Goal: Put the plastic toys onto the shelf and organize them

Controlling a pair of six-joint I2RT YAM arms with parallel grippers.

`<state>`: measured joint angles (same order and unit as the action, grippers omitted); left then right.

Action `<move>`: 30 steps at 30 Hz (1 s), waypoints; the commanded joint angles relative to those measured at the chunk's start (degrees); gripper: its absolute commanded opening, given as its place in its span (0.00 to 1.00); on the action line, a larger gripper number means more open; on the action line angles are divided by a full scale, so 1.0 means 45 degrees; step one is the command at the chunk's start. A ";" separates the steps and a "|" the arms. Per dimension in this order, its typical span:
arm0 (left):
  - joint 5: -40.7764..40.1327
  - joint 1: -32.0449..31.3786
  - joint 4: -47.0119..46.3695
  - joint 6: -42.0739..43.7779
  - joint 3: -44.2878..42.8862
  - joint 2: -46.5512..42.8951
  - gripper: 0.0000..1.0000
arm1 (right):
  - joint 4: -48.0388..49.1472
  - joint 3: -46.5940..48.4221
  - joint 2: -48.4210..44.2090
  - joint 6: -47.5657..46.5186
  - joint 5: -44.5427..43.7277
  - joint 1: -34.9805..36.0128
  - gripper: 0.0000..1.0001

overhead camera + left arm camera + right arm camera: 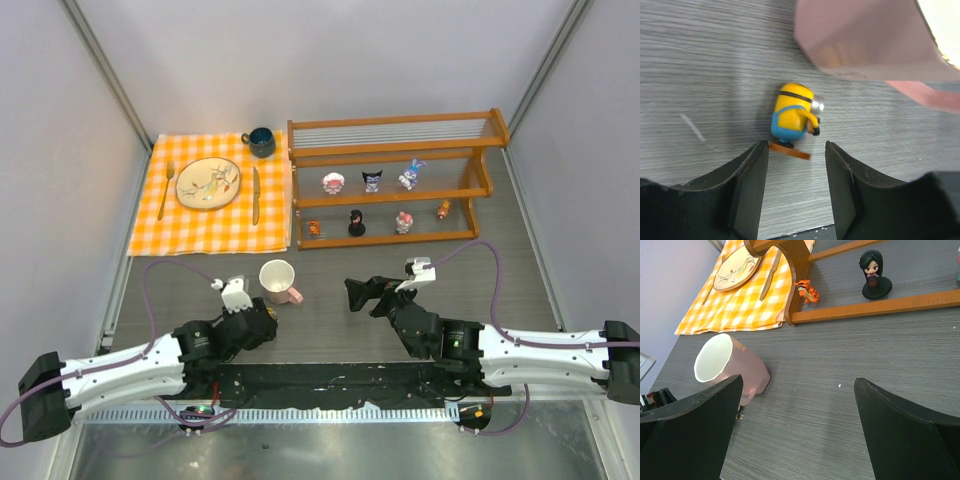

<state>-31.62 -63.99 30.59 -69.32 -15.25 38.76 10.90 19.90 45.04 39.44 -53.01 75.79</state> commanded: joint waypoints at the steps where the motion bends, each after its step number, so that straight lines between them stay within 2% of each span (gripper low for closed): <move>1: 0.1418 0.0020 -0.2770 0.1477 0.0321 0.0370 0.52 | 0.0411 -0.0008 0.0070 0.0317 -0.0270 0.0130 1.00; 6: 0.2960 -0.0019 -0.4122 0.2317 0.0595 0.0643 0.46 | 0.0255 0.0089 -0.0008 0.0259 -0.0289 0.0189 1.00; 10: 0.3256 -0.0097 -0.4278 0.2494 0.0848 0.0353 0.40 | 0.0098 0.0070 -0.0164 0.0239 -0.0368 0.0189 1.00; 13: 0.3218 -0.0097 -0.4239 0.2397 0.1063 -0.0115 0.38 | 0.0001 0.0070 -0.0242 0.0239 -0.0406 0.0209 1.00; 14: 0.3159 -0.0117 -0.4065 0.2338 0.1102 -0.0234 0.41 | -0.0038 0.0070 -0.0262 0.0239 -0.0407 0.0209 1.00; 16: 0.2790 -0.0117 -0.3694 0.1970 0.1083 -0.0643 0.52 | -0.0116 0.0070 -0.0301 0.0239 -0.0426 0.0209 1.00; 18: 0.2477 -0.0117 -0.3108 0.1733 0.1064 -0.1053 0.56 | -0.0117 0.0070 -0.0301 0.0239 -0.0446 0.0209 1.00; 19: 0.2108 -0.0117 -0.2874 0.1558 0.1044 -0.1249 0.64 | -0.0117 0.0070 -0.0301 0.0239 -0.0465 0.0228 1.00; 22: 0.1462 -0.0117 -0.1666 0.0972 0.0908 -0.2380 0.71 | -0.0175 0.0109 -0.0243 0.0239 -0.0465 0.0248 1.00; 26: -0.0215 -0.0117 -0.0140 -0.0042 0.0499 -0.3281 0.72 | -0.0195 0.0109 -0.0262 0.0220 -0.0465 0.0209 1.00; 30: -0.1174 -0.0117 0.0467 -0.0064 0.0186 -0.2525 0.72 | -0.0253 0.0070 -0.0301 0.0259 -0.0485 0.0248 1.00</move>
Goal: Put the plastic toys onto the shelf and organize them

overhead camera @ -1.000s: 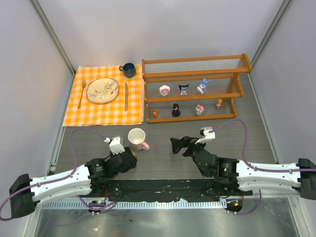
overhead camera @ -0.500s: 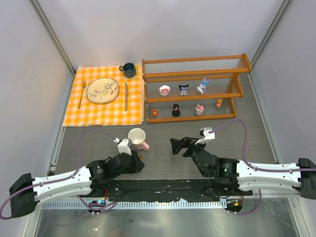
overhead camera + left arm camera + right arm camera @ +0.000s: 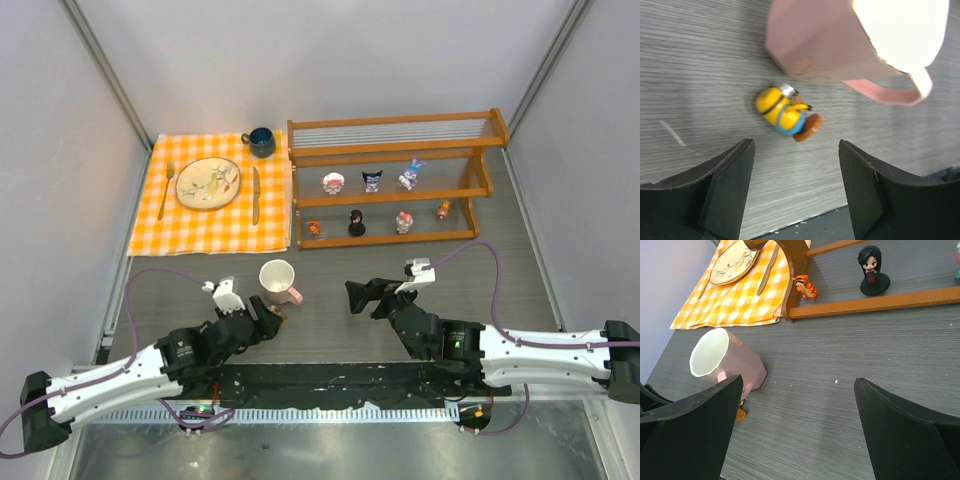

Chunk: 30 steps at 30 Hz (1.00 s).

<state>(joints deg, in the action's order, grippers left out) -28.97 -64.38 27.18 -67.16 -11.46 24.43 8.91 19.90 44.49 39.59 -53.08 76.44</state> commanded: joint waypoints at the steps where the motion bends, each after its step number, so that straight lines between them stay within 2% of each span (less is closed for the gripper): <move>1: -0.1862 -0.0029 0.1380 -0.0507 -0.0849 0.1014 0.72 | 0.0169 0.0050 -0.0199 0.0263 -0.0470 0.0083 1.00; 6: -0.1902 -0.0010 0.1109 -0.0837 -0.1280 0.3200 0.72 | -0.0065 -0.0067 -0.0511 0.0381 -0.0509 0.0102 1.00; 11: -0.1882 -0.0029 -0.0023 -0.0877 -0.1105 0.3557 0.72 | -0.0337 -0.0262 -0.0863 0.0556 -0.0567 0.0083 1.00; 19: -0.1473 -0.0029 -0.1059 -0.0429 -0.0578 0.2114 0.65 | -0.0534 -0.0535 -0.1351 0.0694 -0.0724 0.0083 1.00; 23: -0.1471 -0.0010 -0.1333 -0.0486 -0.0012 0.0301 0.64 | -0.0515 -0.0555 -0.1274 0.0752 -0.0705 0.0083 1.00; 26: -0.1802 -0.0010 -0.0847 -0.0894 0.0184 -0.0367 0.67 | -0.0514 -0.0497 -0.1176 0.0752 -0.0666 0.0083 1.00; 30: -0.2194 -0.0029 0.0539 -0.1695 -0.0205 0.0155 0.70 | -0.0514 -0.0477 -0.1176 0.0752 -0.0665 0.0083 1.00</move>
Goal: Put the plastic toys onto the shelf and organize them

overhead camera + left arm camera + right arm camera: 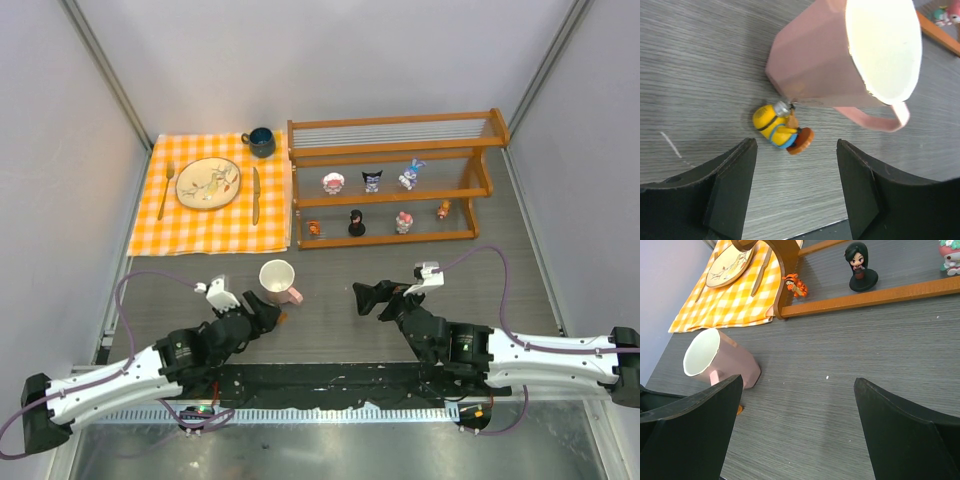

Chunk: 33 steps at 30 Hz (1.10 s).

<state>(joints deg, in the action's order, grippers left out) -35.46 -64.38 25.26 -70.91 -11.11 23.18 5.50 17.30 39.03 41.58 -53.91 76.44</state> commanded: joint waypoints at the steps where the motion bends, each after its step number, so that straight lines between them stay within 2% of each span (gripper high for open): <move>1: -0.0771 -0.0010 0.1028 -0.0959 -0.0381 0.0686 0.70 | 0.0243 0.0101 0.0039 0.0310 -0.0500 0.0083 1.00; 6: -0.0752 -0.0029 0.0814 -0.1583 -0.0830 0.2325 0.73 | 0.0185 0.0101 0.0000 0.0369 -0.0481 0.0083 1.00; 12: -0.0733 -0.0029 -0.0123 -0.1858 -0.0909 0.3189 0.78 | -0.0049 0.0062 -0.0157 0.0446 -0.0559 0.0102 1.00; 17: -0.0810 -0.0010 -0.0671 -0.1995 -0.0675 0.2974 0.78 | -0.0186 0.0023 -0.0313 0.0486 -0.0598 0.0102 1.00; 22: -0.1122 -0.0029 -0.0340 -0.2579 -0.0675 0.3130 0.78 | -0.0186 -0.0055 -0.0411 0.0545 -0.0618 0.0102 1.00; 33: -0.1397 -0.0029 -0.0513 -0.3616 -0.1065 0.5178 0.75 | -0.0401 -0.0114 -0.0625 0.0740 -0.0618 0.0102 1.00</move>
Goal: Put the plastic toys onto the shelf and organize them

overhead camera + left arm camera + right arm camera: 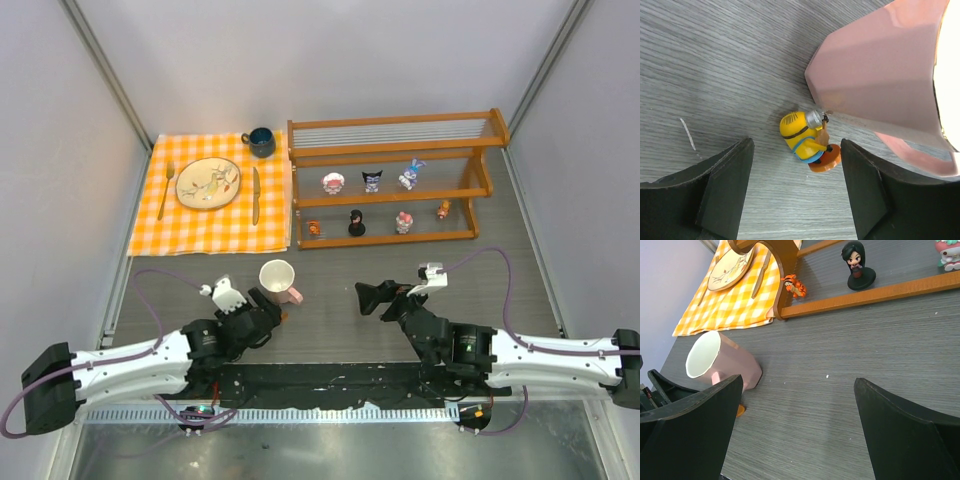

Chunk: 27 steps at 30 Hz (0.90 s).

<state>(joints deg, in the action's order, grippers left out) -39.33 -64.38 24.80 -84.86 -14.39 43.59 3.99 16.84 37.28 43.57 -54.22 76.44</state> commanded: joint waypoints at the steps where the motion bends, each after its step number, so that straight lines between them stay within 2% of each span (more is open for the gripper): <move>1: -0.0537 -0.0029 -0.0703 -0.0537 -0.0317 0.0741 0.74 | -0.0085 -0.0012 -0.0276 0.0317 -0.0550 0.0102 1.00; 9: -0.0362 -0.0029 -0.1838 -0.0459 -0.0590 0.2323 0.68 | -0.0515 -0.0012 -0.0647 0.0396 -0.0608 0.0102 1.00; 13: -0.0166 -0.0029 -0.2248 -0.0439 -0.0630 0.2948 0.60 | -0.0691 -0.0031 -0.0881 0.0435 -0.0667 0.0102 1.00; 23: 0.0009 -0.0029 -0.2249 -0.0245 -0.0435 0.2832 0.49 | -0.0808 -0.0110 -0.0921 0.0629 -0.0608 0.0102 1.00; 27: 0.0476 -0.0029 -0.2560 0.0358 -0.0395 0.2773 0.40 | -0.0808 -0.0071 -0.0920 0.0591 -0.0569 0.0102 1.00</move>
<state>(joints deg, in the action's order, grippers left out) -39.16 -64.38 14.46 -86.11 -16.80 56.47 -0.56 16.73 33.61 44.99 -54.81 76.55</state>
